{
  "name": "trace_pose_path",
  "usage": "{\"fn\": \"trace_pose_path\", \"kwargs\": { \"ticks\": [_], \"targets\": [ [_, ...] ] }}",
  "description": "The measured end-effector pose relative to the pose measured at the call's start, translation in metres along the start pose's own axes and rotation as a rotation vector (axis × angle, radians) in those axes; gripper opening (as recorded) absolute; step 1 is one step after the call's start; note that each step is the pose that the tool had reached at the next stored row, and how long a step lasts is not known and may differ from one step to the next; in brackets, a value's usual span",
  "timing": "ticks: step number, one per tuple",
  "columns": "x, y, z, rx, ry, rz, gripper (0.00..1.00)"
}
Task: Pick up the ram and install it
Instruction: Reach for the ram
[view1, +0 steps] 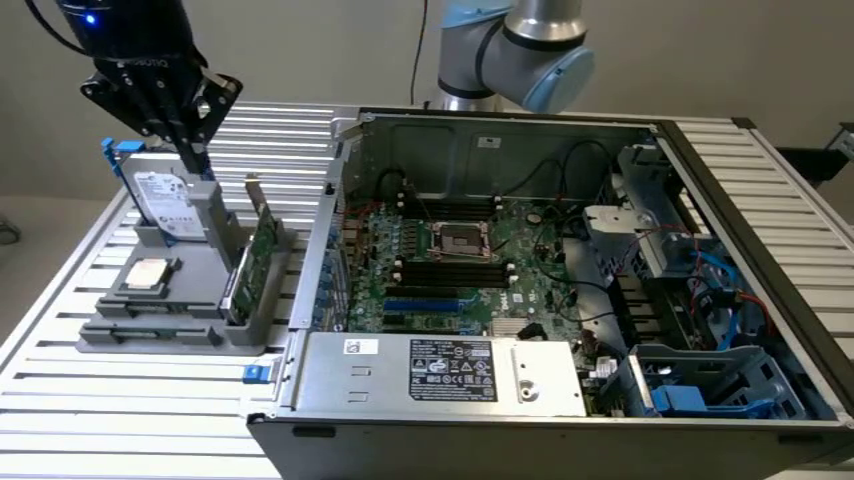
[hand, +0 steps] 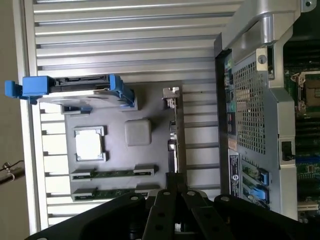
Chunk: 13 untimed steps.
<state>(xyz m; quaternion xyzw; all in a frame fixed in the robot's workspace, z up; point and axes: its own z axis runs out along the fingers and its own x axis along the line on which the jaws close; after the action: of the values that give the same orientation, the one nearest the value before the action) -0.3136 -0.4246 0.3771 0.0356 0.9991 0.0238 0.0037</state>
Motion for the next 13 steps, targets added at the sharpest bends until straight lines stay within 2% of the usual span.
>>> {"fn": "trace_pose_path", "kwargs": {
  "ticks": [13],
  "targets": [
    [0.041,-0.0289,0.0066,-0.0001,-0.0001,0.000,0.11]
  ]
}}
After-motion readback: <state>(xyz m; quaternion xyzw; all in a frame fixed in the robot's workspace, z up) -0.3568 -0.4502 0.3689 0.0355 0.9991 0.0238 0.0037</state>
